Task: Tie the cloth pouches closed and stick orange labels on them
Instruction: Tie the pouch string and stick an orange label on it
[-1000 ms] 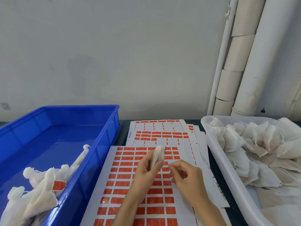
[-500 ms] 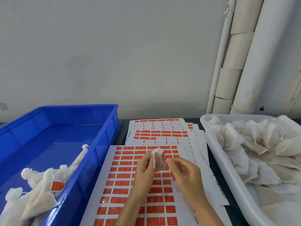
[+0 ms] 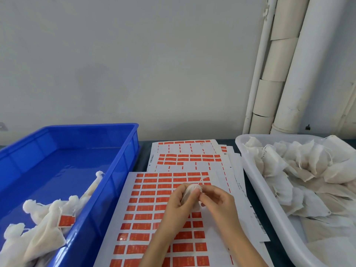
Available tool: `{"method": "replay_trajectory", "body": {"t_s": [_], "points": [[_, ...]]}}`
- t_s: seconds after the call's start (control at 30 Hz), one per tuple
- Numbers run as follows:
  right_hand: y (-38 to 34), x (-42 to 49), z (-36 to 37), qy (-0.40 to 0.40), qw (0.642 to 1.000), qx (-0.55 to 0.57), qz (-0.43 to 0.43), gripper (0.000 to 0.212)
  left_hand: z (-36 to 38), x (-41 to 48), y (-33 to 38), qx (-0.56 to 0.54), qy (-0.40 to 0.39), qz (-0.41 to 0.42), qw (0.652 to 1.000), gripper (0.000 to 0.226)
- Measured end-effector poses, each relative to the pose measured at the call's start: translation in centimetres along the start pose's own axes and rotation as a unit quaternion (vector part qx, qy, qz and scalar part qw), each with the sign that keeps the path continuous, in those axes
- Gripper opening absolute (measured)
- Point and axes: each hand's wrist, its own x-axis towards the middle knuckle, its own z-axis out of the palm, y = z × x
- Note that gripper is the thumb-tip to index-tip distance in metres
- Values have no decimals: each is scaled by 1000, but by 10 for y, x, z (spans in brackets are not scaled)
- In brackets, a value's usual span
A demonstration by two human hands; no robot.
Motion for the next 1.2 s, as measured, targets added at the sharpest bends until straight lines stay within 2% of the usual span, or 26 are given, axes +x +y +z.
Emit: {"method": "replay_trajectory", "body": {"t_s": [0.3,0.47,0.6,0.7,0.87,0.97,1.07,1.2], "points": [[-3,-2,-2,22,999,33,-31,16,0,1,-4,-25,35,-3,999,30],[-2,1,-3,9,998,16,-58,17,1,2,-5,-55,43,-40,997,16],[-3,0,-4,-24,996,-15,-85,20,2,3,-7,-72,50,-88,992,22],[-3,-4,-3,-12,992,-57,-110,24,3,4,-7,-73,68,-93,991,22],[-6,-12,1,39,966,-152,-204,40,2,3,-4,-38,71,-27,996,10],[-5,-12,2,61,937,-223,-263,31,4,2,-3,-16,72,11,997,9],[0,-10,2,72,927,-256,-265,24,5,2,-5,10,85,40,995,8],[1,-8,4,63,936,-250,-240,23,7,1,-3,27,88,80,992,7]]}}
